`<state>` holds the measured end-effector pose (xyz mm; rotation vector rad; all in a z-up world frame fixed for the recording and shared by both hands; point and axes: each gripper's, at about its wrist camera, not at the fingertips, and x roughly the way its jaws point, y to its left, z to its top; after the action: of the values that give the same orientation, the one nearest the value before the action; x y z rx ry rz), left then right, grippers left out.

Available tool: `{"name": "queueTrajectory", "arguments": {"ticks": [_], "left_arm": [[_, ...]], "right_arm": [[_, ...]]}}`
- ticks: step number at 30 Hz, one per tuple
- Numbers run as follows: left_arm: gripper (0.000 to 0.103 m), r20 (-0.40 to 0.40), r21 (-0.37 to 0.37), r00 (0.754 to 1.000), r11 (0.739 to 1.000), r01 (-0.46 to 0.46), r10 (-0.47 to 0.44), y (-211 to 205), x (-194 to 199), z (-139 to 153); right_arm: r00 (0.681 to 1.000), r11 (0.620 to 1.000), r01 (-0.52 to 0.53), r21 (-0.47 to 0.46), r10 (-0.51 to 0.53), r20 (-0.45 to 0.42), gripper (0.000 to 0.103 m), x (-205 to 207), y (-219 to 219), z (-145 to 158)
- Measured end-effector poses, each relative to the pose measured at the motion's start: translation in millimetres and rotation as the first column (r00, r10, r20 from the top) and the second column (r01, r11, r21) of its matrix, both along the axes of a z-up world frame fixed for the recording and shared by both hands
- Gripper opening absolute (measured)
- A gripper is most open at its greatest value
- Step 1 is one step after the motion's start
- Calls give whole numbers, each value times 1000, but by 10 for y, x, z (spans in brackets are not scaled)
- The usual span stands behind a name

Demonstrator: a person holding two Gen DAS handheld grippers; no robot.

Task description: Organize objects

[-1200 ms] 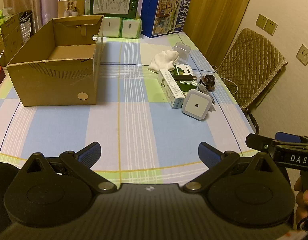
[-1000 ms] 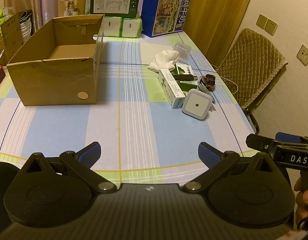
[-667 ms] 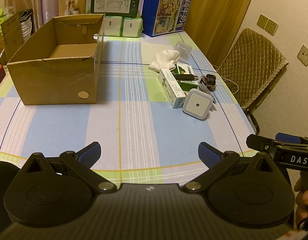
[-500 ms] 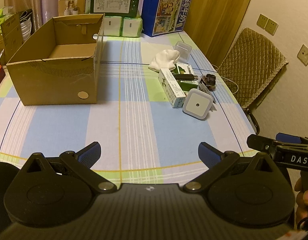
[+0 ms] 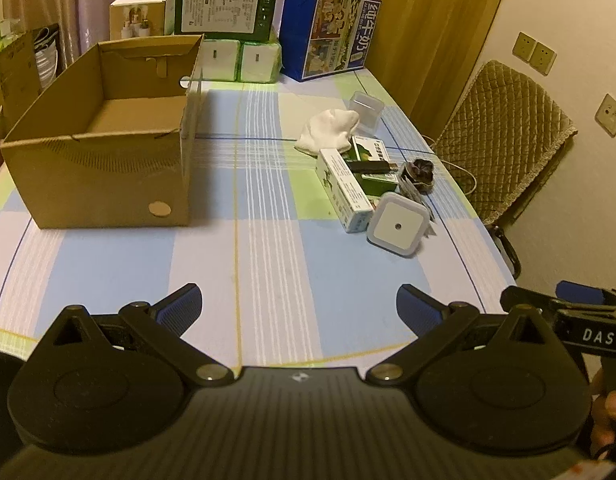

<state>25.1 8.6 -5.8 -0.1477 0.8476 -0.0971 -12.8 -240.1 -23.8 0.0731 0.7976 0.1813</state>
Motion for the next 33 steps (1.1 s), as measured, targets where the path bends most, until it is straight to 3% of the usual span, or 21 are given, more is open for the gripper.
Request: {"name": "queueTrajectory", "arguments": {"ticks": [12, 14, 16, 19, 33], "left_arm": [[102, -11, 24, 1000, 1000, -19, 19, 65, 447, -179], [102, -13, 26, 1000, 1000, -17, 17, 73, 524, -212], [102, -15, 29, 1000, 999, -19, 19, 86, 604, -251], [102, -17, 29, 999, 999, -26, 27, 123, 719, -317], [102, -64, 2, 997, 999, -37, 37, 254, 1048, -634]], "right_arm": [[999, 1000, 13, 13, -13, 33, 101, 383, 255, -121], [999, 1000, 12, 18, -12, 34, 98, 479, 314, -186], [1000, 1000, 11, 25, -12, 26, 83, 596, 374, -273], [1000, 999, 21, 33, -22, 15, 77, 761, 451, -417], [992, 992, 127, -19, -127, 1, 73, 1322, 695, -864]]}}
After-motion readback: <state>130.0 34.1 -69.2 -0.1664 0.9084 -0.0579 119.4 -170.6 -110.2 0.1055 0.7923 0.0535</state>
